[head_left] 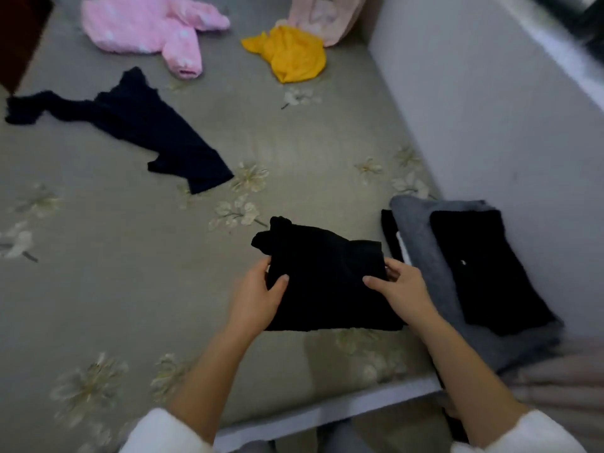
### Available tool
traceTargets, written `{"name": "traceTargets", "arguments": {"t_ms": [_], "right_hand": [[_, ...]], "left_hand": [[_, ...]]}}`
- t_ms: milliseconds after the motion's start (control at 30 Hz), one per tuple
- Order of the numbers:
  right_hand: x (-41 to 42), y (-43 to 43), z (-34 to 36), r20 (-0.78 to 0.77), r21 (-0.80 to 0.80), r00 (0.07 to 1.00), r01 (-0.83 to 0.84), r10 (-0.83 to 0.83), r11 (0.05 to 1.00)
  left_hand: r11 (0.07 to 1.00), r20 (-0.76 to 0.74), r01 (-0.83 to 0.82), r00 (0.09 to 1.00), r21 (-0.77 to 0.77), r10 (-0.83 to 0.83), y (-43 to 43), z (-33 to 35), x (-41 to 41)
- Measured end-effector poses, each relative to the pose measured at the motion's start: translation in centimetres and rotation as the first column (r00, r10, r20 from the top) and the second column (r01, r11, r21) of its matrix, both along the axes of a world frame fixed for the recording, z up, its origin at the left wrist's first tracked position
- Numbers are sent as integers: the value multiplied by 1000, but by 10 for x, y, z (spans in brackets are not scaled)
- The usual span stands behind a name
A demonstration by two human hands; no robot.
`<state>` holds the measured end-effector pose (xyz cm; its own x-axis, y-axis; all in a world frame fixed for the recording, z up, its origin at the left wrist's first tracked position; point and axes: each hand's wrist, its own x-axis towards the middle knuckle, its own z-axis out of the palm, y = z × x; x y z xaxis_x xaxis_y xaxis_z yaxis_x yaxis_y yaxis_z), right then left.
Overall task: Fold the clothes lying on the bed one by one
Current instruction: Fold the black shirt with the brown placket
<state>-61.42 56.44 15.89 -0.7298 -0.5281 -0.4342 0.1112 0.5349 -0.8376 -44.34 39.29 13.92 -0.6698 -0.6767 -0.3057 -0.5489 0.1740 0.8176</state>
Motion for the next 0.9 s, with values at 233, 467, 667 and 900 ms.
{"name": "traceTargets", "arguments": {"t_ms": [233, 467, 667, 900], "right_hand": [[-93, 129, 23, 14, -89, 972, 234, -234, 968], [-145, 230, -1, -2, -78, 850, 526, -527, 847], [-168, 251, -31, 93, -67, 713, 700, -695, 711], [-193, 261, -64, 237, -46, 538, 838, -809, 544]], "left_hand": [[964, -84, 256, 962, -70, -261, 81, 31, -137], [838, 17, 519, 852, -171, -524, 133, 39, -267], [701, 124, 660, 746, -270, -654, 153, 38, -371], [631, 94, 708, 686, -317, -722, 167, 33, -464]]}}
